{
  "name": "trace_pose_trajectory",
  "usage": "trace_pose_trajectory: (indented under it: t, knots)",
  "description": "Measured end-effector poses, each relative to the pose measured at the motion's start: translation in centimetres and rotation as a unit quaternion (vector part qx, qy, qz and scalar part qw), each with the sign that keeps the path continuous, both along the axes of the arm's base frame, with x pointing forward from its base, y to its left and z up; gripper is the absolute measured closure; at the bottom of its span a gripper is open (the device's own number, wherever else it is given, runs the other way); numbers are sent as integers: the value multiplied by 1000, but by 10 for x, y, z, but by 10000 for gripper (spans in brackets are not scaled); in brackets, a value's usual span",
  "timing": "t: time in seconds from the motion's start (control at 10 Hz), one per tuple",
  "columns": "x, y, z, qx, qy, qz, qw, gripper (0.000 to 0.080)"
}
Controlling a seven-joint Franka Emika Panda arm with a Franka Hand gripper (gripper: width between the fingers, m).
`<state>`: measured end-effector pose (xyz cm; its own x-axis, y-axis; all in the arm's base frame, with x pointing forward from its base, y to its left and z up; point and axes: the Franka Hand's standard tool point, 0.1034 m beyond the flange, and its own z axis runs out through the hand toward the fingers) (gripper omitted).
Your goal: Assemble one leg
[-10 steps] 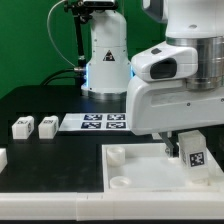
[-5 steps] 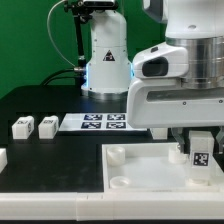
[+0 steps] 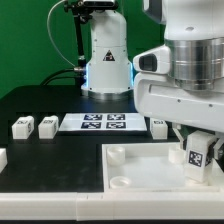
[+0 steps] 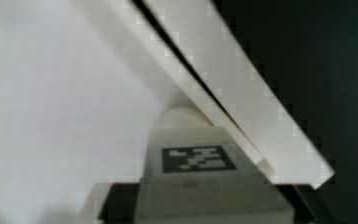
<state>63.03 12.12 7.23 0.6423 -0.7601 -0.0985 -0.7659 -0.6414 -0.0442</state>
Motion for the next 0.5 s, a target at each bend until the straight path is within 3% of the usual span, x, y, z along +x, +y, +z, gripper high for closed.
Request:
trace_pose_trajectory:
  t: [0.1, 0.2, 0.3, 0.4, 0.5]
  knots:
    - [0, 3, 0, -2, 8, -85, 996, 507]
    - [5, 2, -1, 13, -9, -141, 990, 507]
    - [4, 0, -1, 37, -25, -259, 965, 507]
    - [3, 0, -1, 47, -31, -303, 951, 507]
    - [4, 1, -1, 46, -30, -293, 954, 506]
